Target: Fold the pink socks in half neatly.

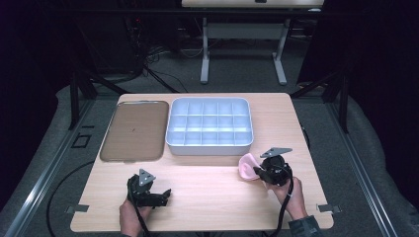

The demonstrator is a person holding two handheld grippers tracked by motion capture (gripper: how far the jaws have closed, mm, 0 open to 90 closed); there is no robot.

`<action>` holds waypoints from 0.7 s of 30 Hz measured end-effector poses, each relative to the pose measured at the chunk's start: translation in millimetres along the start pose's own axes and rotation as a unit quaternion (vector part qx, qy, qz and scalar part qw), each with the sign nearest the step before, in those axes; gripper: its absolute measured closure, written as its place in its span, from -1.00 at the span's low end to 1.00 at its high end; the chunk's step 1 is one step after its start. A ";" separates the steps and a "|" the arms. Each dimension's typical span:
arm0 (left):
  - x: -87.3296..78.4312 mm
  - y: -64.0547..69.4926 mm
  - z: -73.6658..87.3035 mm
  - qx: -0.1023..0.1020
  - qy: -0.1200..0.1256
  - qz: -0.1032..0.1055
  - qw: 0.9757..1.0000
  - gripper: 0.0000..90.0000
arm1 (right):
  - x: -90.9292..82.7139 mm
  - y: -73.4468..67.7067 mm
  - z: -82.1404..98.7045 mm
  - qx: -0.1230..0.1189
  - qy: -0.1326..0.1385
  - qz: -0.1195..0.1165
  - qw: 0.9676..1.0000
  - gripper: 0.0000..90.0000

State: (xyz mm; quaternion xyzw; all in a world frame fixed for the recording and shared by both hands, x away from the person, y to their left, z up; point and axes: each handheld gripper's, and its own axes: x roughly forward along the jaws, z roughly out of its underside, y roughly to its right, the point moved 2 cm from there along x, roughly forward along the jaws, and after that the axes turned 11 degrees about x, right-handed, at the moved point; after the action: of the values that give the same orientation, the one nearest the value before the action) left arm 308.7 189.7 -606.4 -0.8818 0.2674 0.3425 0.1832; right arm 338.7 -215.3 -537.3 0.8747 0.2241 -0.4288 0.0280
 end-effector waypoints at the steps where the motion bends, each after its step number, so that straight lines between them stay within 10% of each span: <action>1: 0.0 0.0 0.0 0.000 0.000 0.000 1.000 -1.00 | -5.4 -2.0 -2.2 -0.001 0.005 0.000 1.000 0.84; 21: 0.1 0.0 -0.1 0.000 0.000 0.000 1.000 -1.00 | -58.0 -66.1 -23.3 -0.047 0.039 -0.034 0.998 0.83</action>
State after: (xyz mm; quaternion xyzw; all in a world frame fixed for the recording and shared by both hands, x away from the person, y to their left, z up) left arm 308.8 189.7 -606.4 -0.8821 0.2670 0.3424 0.1829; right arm 297.6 -171.7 -469.0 0.8803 0.2746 -0.3841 0.0462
